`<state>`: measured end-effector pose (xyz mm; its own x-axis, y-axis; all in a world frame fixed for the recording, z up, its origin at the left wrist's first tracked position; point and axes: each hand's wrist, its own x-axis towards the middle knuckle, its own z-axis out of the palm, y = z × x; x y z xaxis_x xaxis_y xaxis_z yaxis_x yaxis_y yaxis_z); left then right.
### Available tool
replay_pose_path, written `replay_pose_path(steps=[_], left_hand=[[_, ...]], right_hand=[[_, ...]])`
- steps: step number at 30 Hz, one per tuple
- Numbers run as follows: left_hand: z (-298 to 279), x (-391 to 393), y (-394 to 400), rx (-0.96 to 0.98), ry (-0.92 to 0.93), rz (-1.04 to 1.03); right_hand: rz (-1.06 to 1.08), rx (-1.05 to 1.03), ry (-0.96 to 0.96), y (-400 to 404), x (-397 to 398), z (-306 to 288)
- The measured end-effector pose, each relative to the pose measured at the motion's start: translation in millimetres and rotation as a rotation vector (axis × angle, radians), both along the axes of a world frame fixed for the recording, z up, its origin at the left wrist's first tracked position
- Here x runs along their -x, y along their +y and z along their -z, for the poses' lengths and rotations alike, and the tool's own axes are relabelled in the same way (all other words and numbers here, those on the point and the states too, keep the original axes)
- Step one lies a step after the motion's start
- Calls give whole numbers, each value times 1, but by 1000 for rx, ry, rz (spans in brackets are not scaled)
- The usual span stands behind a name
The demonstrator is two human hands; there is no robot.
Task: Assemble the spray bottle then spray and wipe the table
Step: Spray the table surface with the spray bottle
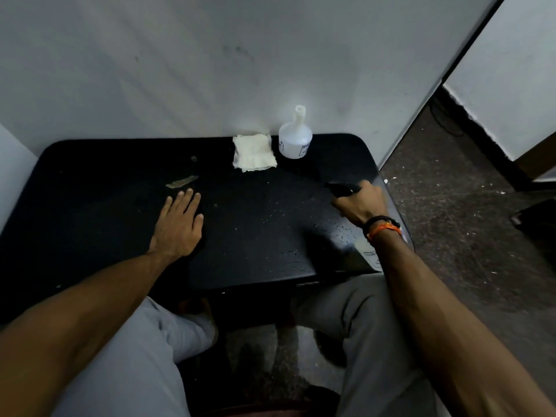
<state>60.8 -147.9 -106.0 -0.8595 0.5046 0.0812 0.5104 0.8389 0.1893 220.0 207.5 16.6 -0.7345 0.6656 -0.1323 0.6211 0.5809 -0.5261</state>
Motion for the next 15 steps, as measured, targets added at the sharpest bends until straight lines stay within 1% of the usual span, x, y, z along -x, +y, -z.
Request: replay_pose_path(steps=[4, 9, 15], left_hand=[[0, 1, -1, 4, 1, -5], [-1, 1, 0, 11, -11, -8], [-7, -4, 2, -10, -4, -4]], right_hand=[[-95, 99, 11, -14, 8, -1], [-156, 82, 5, -34, 22, -2], [-298, 43, -43, -50, 31, -3]])
